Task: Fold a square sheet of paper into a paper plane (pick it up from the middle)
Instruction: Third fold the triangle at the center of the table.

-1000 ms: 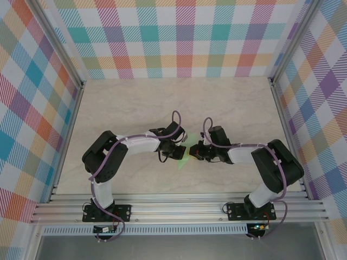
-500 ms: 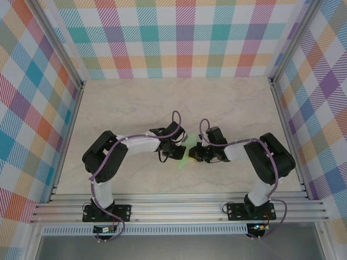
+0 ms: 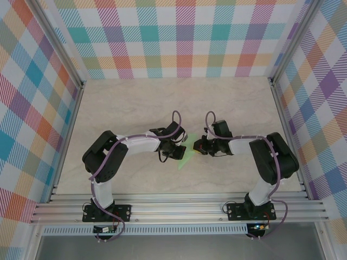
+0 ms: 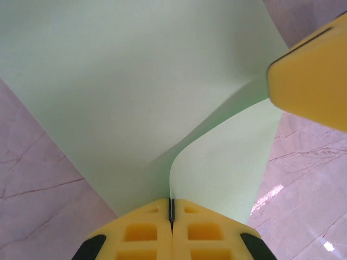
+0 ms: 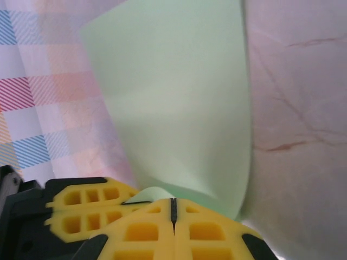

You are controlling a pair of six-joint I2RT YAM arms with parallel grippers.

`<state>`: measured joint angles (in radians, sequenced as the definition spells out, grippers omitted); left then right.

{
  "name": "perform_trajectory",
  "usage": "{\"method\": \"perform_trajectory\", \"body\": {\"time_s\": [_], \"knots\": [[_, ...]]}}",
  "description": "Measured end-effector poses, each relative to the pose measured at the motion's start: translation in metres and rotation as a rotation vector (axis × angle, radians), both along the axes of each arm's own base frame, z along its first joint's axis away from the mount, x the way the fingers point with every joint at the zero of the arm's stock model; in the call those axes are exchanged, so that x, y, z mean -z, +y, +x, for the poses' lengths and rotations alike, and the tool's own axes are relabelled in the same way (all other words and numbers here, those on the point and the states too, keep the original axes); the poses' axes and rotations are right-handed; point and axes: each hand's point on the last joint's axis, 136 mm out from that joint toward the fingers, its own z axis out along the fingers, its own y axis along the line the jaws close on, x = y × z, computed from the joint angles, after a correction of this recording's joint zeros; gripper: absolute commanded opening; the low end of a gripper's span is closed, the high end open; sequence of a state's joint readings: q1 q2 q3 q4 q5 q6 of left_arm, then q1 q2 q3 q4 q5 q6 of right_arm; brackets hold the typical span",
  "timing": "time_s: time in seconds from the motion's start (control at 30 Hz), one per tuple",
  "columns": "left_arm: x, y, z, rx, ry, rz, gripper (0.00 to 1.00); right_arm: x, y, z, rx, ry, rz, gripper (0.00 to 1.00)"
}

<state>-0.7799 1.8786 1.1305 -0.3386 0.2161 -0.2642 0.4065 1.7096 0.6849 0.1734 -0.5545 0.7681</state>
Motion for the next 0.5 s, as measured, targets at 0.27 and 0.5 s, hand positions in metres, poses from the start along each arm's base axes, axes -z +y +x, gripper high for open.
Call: {"method": "perform_trajectory", "body": {"time_s": [0.27, 0.5], "knots": [[0.0, 0.0, 0.0, 0.0, 0.0, -0.001, 0.0, 0.011, -0.005, -0.001, 0.0, 0.034, -0.048, 0.0], [0.0, 0.0, 0.0, 0.0, 0.0, -0.001, 0.0, -0.012, -0.009, 0.004, -0.001, -0.003, -0.049, 0.0]]}}
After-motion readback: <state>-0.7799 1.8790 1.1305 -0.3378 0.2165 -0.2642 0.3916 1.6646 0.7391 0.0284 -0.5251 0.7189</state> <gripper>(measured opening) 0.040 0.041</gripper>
